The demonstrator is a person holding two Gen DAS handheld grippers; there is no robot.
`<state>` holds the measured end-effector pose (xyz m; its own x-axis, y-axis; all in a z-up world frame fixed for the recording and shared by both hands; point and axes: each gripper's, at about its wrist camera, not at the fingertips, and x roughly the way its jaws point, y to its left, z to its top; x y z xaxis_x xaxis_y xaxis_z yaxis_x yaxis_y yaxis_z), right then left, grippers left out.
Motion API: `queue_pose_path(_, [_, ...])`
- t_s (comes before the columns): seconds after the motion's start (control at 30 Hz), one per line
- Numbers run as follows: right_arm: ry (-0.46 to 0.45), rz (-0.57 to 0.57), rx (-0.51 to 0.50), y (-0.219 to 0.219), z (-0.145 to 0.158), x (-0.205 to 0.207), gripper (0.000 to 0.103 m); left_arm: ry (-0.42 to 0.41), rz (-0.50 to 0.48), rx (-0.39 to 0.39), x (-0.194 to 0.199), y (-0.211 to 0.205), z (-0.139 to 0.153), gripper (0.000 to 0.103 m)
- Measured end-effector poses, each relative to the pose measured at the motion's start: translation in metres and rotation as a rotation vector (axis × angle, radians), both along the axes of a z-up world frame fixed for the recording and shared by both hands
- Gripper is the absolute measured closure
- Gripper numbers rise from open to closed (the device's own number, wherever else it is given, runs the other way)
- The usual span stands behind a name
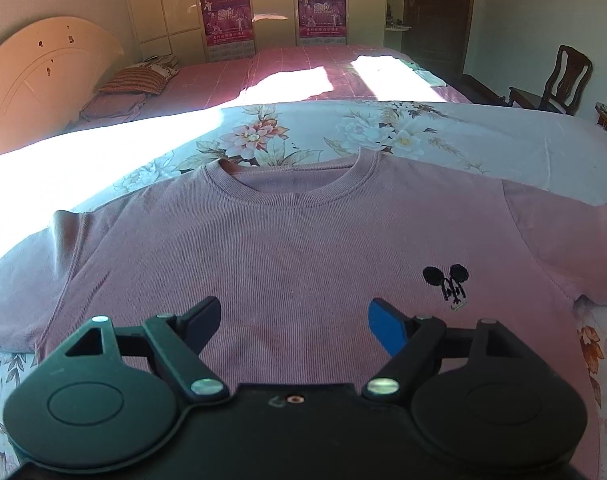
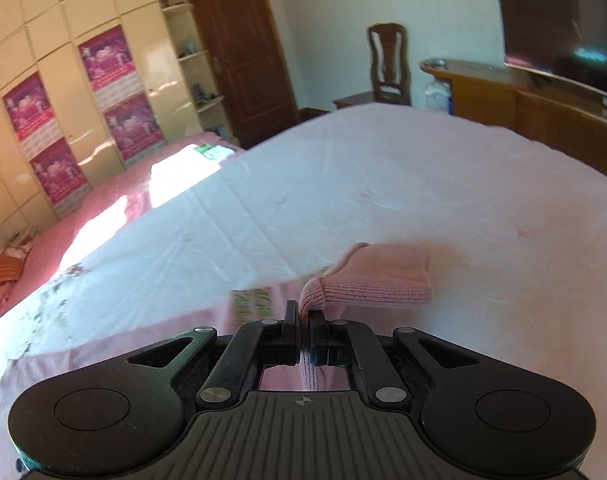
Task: Fold small clothes
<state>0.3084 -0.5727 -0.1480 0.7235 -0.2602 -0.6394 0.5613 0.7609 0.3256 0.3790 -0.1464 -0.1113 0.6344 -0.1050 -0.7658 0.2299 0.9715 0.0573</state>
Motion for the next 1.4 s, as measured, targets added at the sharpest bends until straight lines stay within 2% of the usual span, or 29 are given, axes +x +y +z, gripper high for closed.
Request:
queue_pose_path(0.13, [-0.081,0.185,-0.019,0.069,0.031,0.035,0.100,0.007,0.032,-0.032,0.002,0.020,0.007,0.025])
queue_pose_path(0.27, [-0.120,0.381,-0.026,0.155,0.039,0.070,0.100,-0.002,0.079,-0.044,0.003,0.050,0.012,0.025])
queue_pose_path(0.47, [-0.082,0.639,0.013,0.283,0.009,0.099,0.099,0.017,0.151,-0.047,0.010,0.102,0.007,0.024])
queue_pose_path(0.57, [0.000,0.744,0.032,0.338,-0.014,0.105,0.099,0.031,0.164,-0.066,0.012,0.118,0.003,0.023])
queue_pose_path(0.6, [0.030,0.768,0.018,0.350,-0.018,0.105,0.094,0.036,0.157,-0.075,0.013,0.122,0.001,0.023])
queue_pose_path(0.63, [0.039,0.788,0.015,0.356,-0.020,0.104,0.074,0.041,0.148,-0.083,0.014,0.124,0.000,0.022])
queue_pose_path(0.67, [0.030,0.804,0.024,0.358,-0.020,0.102,0.043,0.048,0.134,-0.094,0.014,0.125,-0.002,0.019])
queue_pose_path(0.73, [-0.025,0.808,0.017,0.351,-0.012,0.091,0.023,0.053,0.101,-0.115,0.014,0.122,-0.005,0.019])
queue_pose_path(0.8, [-0.037,0.798,-0.016,0.345,-0.001,0.084,0.023,0.058,0.046,-0.134,0.014,0.113,-0.008,0.019])
queue_pose_path(0.87, [-0.034,0.739,-0.052,0.330,0.005,0.075,0.023,0.072,-0.040,-0.163,0.011,0.096,-0.012,0.020])
queue_pose_path(1.0, [0.038,0.583,-0.152,0.281,0.001,0.045,0.023,0.089,-0.146,-0.162,0.014,0.061,-0.028,0.022])
queue_pose_path(1.07, [0.086,0.530,-0.177,0.263,-0.009,0.032,0.023,0.137,-0.141,-0.173,0.023,0.051,-0.042,0.030])
queue_pose_path(1.17, [0.139,0.461,-0.172,0.236,-0.024,0.012,0.023,0.234,-0.062,-0.280,0.039,0.056,-0.062,0.038])
queue_pose_path(1.2, [0.154,0.441,-0.168,0.227,-0.029,0.005,0.023,0.234,-0.040,-0.324,0.042,0.058,-0.066,0.038])
queue_pose_path(1.33, [0.189,0.398,-0.146,0.210,-0.044,-0.003,0.023,0.214,-0.008,-0.391,0.055,0.054,-0.072,0.040])
queue_pose_path(1.4, [0.193,0.382,-0.137,0.204,-0.048,-0.002,0.023,0.203,0.009,-0.437,0.061,0.053,-0.075,0.057])
